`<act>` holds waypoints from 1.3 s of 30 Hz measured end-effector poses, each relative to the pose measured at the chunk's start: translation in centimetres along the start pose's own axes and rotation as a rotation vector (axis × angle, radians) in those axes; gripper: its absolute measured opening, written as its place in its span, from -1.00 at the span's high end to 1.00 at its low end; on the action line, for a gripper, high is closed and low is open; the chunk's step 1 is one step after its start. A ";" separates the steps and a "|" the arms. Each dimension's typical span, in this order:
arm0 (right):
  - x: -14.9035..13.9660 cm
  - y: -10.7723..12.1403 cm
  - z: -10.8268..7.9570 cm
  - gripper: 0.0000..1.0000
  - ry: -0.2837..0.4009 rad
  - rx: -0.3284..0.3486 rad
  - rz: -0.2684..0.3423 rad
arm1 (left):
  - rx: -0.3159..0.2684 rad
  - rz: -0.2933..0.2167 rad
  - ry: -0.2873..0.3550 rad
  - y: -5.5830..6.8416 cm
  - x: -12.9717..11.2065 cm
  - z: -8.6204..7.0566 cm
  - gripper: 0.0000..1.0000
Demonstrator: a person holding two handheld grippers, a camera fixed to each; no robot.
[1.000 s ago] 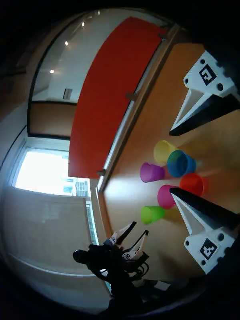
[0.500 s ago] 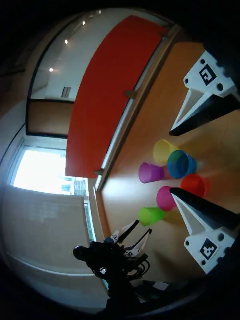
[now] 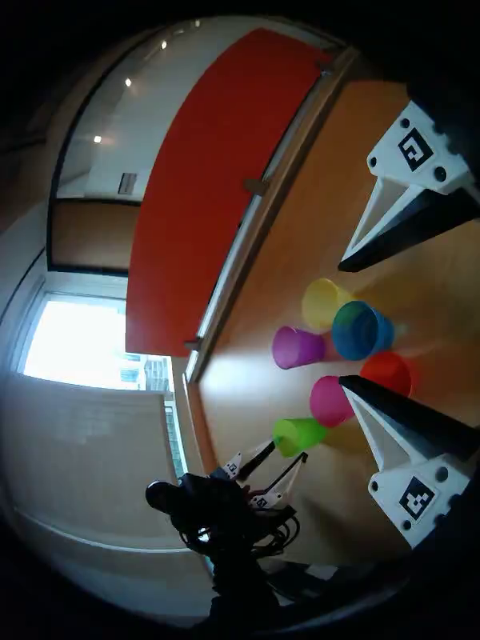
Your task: Pour water
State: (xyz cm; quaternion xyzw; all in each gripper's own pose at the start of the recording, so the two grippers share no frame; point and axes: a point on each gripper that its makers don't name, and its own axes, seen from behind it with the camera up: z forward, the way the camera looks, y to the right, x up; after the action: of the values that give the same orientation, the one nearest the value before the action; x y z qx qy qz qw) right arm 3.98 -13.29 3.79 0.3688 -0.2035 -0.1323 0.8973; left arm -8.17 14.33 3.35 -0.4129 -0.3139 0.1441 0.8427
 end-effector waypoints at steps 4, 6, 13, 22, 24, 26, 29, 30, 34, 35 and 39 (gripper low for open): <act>-0.2 0.1 0.2 -1.00 -0.004 0.001 -0.001 | -0.008 0.005 -0.006 0.0 0.2 0.6 -0.69; -0.3 0.2 0.3 -1.00 -0.006 0.002 -0.001 | -0.011 0.010 -0.009 0.0 0.4 0.9 -0.69; -0.7 0.3 0.8 -1.00 -0.014 0.007 0.001 | -0.019 0.031 -0.023 0.1 0.6 1.8 -0.69; -1.0 0.4 1.3 -1.00 -0.020 0.010 0.002 | -0.030 0.041 -0.020 0.2 1.1 2.9 -0.69; -1.0 0.4 1.4 -1.00 -0.020 0.010 0.003 | -0.032 0.040 -0.018 0.2 1.2 3.0 -0.69; -1.0 0.5 1.4 -1.00 -0.021 0.010 0.004 | -0.036 0.038 -0.018 0.2 1.3 3.1 -0.69; -1.0 0.5 1.5 -1.00 -0.021 0.012 0.004 | -0.036 0.040 -0.018 0.2 1.4 3.3 -0.69; -1.0 0.5 1.5 -1.00 -0.021 0.012 0.004 | -0.036 0.042 -0.018 0.1 1.5 3.3 -0.69; -1.0 0.4 1.6 -1.00 -0.021 0.014 0.001 | -0.032 0.050 -0.016 0.0 1.7 3.7 -0.69; -0.9 0.4 1.6 -1.00 -0.021 0.014 0.001 | -0.030 0.053 -0.015 0.0 1.8 3.7 -0.69; -1.0 0.4 1.7 -1.00 -0.022 0.014 -0.001 | -0.021 0.070 -0.012 0.0 1.9 4.0 -0.69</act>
State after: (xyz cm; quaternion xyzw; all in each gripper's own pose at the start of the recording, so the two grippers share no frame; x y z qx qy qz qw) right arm 2.33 -13.59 4.88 0.3738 -0.2142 -0.1354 0.8922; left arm -9.31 17.74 5.99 -0.4317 -0.3057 0.1724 0.8309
